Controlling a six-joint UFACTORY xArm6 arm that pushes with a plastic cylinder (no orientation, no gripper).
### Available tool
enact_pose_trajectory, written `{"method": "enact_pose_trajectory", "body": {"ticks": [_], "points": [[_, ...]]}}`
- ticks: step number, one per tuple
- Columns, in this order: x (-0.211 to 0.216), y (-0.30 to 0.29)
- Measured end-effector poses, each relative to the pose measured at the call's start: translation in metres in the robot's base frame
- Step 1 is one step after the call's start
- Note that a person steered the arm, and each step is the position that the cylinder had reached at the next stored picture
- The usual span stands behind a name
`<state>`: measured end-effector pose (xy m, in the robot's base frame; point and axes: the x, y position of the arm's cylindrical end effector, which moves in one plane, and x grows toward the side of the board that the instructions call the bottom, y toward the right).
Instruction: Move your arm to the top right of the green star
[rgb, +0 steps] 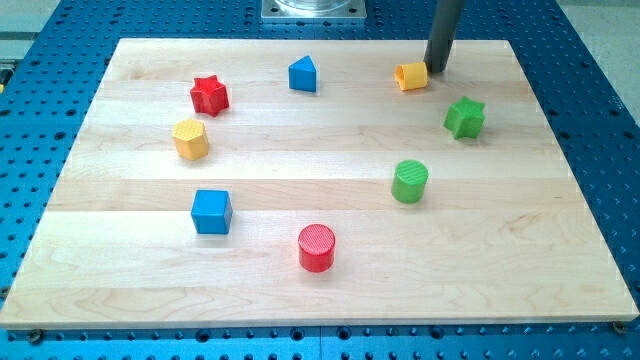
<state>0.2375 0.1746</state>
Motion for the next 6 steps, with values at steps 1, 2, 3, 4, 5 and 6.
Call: {"method": "enact_pose_trajectory", "body": {"ticks": [1, 2, 3, 4, 5, 6], "points": [[0.007, -0.017], [0.022, -0.023], [0.028, -0.031], [0.015, 0.059], [0.025, 0.099], [0.022, 0.099]]}}
